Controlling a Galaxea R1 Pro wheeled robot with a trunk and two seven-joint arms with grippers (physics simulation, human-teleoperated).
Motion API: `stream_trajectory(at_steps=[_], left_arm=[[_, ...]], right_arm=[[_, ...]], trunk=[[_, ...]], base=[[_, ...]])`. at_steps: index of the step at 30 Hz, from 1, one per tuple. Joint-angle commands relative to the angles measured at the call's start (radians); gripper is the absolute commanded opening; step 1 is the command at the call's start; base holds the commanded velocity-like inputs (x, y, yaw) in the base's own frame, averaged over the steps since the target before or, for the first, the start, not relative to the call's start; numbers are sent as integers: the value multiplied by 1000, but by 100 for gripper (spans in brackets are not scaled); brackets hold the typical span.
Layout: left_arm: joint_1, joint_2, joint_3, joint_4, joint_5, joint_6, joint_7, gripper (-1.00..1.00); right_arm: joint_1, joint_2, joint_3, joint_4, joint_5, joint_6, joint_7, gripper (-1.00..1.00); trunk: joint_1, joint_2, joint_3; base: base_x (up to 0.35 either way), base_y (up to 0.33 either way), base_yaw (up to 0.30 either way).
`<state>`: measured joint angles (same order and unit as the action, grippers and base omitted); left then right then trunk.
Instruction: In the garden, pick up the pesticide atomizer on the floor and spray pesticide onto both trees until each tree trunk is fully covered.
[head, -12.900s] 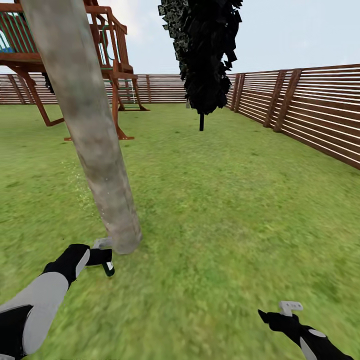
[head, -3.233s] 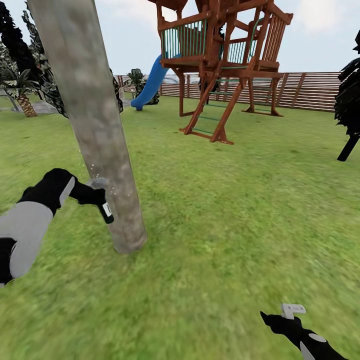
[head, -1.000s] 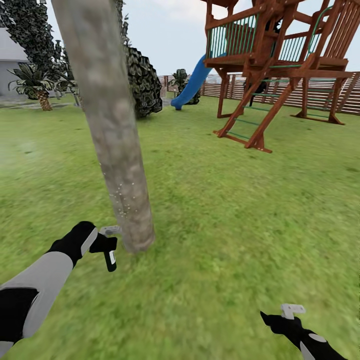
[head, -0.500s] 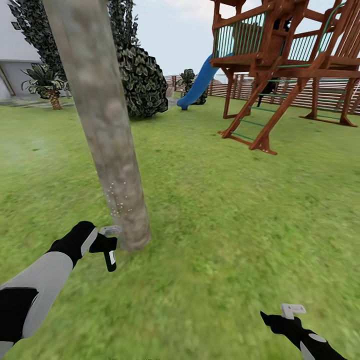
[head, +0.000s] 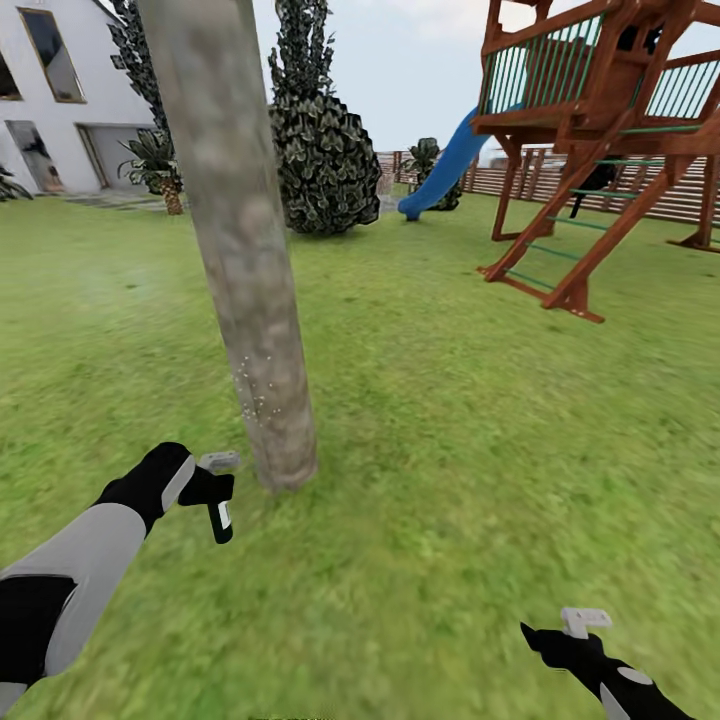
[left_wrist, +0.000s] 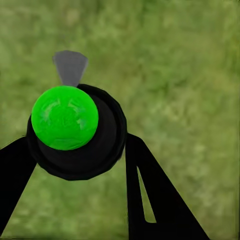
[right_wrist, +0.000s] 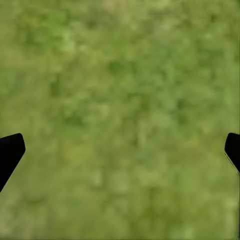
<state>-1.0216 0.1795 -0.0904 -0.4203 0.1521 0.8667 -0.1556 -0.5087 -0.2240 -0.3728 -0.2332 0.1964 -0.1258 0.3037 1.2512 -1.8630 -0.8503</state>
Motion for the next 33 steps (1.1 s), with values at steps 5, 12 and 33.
stream_trajectory(at_steps=[5, 12, 33], left_arm=[[0, 0, 0, 0, 0, 0, 1, -100], [0, 0, 0, 0, 0, 0, 1, -100], [-449, 15, -163, 184, -18, 160, -75, -100]], right_arm=[[0, 0, 0, 0, 0, 0, 0, 100], [0, 0, -1, 0, 0, 0, -1, 100], [0, 0, 0, 0, 0, 0, -1, 100]], trunk=[[0, 0, 0], [0, 0, 0], [0, 0, 0]], base=[[0, -277, 248], [68, -249, -47], [3, -4, -11]])
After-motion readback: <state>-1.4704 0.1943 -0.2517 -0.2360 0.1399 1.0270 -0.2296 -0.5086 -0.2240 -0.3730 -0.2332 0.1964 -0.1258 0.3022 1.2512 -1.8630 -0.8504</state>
